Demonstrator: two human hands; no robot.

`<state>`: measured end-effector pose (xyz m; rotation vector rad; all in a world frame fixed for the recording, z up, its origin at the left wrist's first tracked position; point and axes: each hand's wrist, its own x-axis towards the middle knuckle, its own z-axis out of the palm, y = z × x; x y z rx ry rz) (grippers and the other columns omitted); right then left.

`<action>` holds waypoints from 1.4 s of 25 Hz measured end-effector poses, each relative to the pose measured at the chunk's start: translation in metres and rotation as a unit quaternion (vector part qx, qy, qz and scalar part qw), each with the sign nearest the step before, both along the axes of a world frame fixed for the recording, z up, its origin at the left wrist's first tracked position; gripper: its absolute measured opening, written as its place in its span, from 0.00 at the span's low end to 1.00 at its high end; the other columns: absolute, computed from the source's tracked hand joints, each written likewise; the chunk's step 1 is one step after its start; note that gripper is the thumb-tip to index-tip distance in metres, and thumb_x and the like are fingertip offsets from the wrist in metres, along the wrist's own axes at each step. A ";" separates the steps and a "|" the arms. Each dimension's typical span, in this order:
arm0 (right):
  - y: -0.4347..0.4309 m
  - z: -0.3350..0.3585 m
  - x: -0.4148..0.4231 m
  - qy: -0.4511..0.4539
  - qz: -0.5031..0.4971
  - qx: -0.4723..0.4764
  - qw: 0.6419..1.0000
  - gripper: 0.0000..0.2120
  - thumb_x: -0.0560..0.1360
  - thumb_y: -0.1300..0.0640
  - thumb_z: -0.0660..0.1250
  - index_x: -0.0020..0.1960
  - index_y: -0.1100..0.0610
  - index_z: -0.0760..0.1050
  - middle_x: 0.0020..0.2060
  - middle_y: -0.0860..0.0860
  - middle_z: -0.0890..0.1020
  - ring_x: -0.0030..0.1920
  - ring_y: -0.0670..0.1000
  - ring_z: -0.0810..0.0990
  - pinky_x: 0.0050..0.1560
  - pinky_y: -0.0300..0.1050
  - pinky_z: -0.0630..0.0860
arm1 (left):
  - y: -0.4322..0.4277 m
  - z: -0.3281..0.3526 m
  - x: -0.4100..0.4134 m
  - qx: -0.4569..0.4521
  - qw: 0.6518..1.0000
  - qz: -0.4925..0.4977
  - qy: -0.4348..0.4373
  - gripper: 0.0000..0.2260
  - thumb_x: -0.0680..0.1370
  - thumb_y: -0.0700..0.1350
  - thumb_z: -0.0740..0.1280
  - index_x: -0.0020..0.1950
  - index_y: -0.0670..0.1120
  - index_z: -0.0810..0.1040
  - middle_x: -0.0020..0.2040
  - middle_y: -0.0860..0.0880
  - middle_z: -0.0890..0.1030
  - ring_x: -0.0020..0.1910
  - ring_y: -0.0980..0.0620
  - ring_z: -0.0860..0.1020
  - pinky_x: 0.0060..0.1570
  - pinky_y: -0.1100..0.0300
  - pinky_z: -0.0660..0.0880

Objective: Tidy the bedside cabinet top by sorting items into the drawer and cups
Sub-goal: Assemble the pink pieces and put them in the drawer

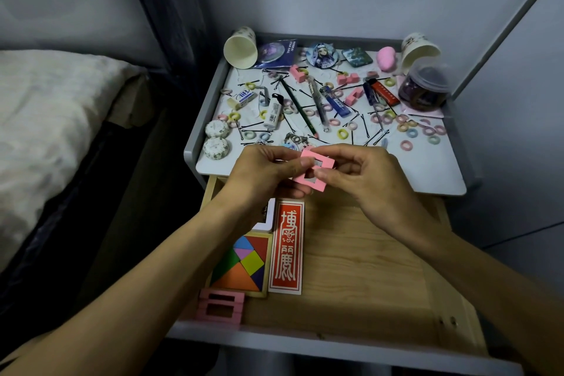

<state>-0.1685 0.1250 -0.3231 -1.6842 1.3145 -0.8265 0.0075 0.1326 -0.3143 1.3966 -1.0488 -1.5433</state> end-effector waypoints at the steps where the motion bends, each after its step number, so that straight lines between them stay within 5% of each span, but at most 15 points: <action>1: 0.001 -0.001 0.001 -0.001 -0.001 -0.002 1.000 0.17 0.73 0.58 0.72 0.62 0.52 0.80 0.49 0.46 0.85 0.47 0.42 0.83 0.51 0.41 0.81 | 0.000 0.000 0.001 0.000 1.000 0.002 0.000 0.07 0.76 0.38 0.68 0.52 0.38 0.82 0.39 0.41 0.85 0.30 0.50 0.82 0.32 0.63 0.80; 11: 0.003 -0.005 0.009 -0.042 0.002 0.015 0.999 0.18 0.73 0.60 0.72 0.62 0.53 0.80 0.53 0.49 0.84 0.49 0.42 0.83 0.50 0.38 0.80 | 0.006 0.000 0.011 0.009 1.000 0.006 0.000 0.05 0.77 0.38 0.68 0.50 0.39 0.82 0.39 0.41 0.85 0.30 0.50 0.82 0.30 0.65 0.79; 14: 0.005 -0.007 0.014 0.033 0.013 -0.030 0.999 0.22 0.73 0.54 0.72 0.66 0.50 0.76 0.58 0.46 0.81 0.54 0.43 0.80 0.55 0.39 0.78 | 0.005 -0.003 0.014 0.011 1.000 0.022 -0.001 0.07 0.76 0.38 0.69 0.52 0.37 0.82 0.38 0.41 0.85 0.29 0.51 0.81 0.30 0.65 0.78; 18: 0.014 -0.007 0.021 0.139 0.041 -0.119 0.982 0.31 0.72 0.53 0.73 0.72 0.53 0.69 0.58 0.44 0.71 0.54 0.41 0.72 0.50 0.25 0.70 | 0.004 -0.006 0.019 0.013 0.998 0.056 0.006 0.07 0.76 0.38 0.69 0.52 0.36 0.82 0.42 0.39 0.85 0.30 0.50 0.81 0.31 0.64 0.80; 29: 0.017 -0.015 0.026 0.183 0.048 -0.228 0.955 0.28 0.71 0.56 0.75 0.68 0.60 0.72 0.57 0.51 0.75 0.54 0.44 0.74 0.55 0.37 0.74 | 0.008 -0.005 0.024 0.032 0.998 0.048 0.015 0.10 0.77 0.38 0.68 0.54 0.33 0.80 0.43 0.37 0.84 0.28 0.52 0.80 0.29 0.66 0.79; 35: 0.021 -0.022 0.029 0.188 0.067 -0.194 0.960 0.26 0.71 0.54 0.75 0.66 0.59 0.75 0.54 0.50 0.76 0.50 0.46 0.76 0.52 0.39 0.77 | 0.011 -0.009 0.033 0.076 0.997 -0.014 -0.023 0.12 0.76 0.43 0.70 0.53 0.35 0.81 0.39 0.41 0.85 0.30 0.50 0.81 0.31 0.63 0.78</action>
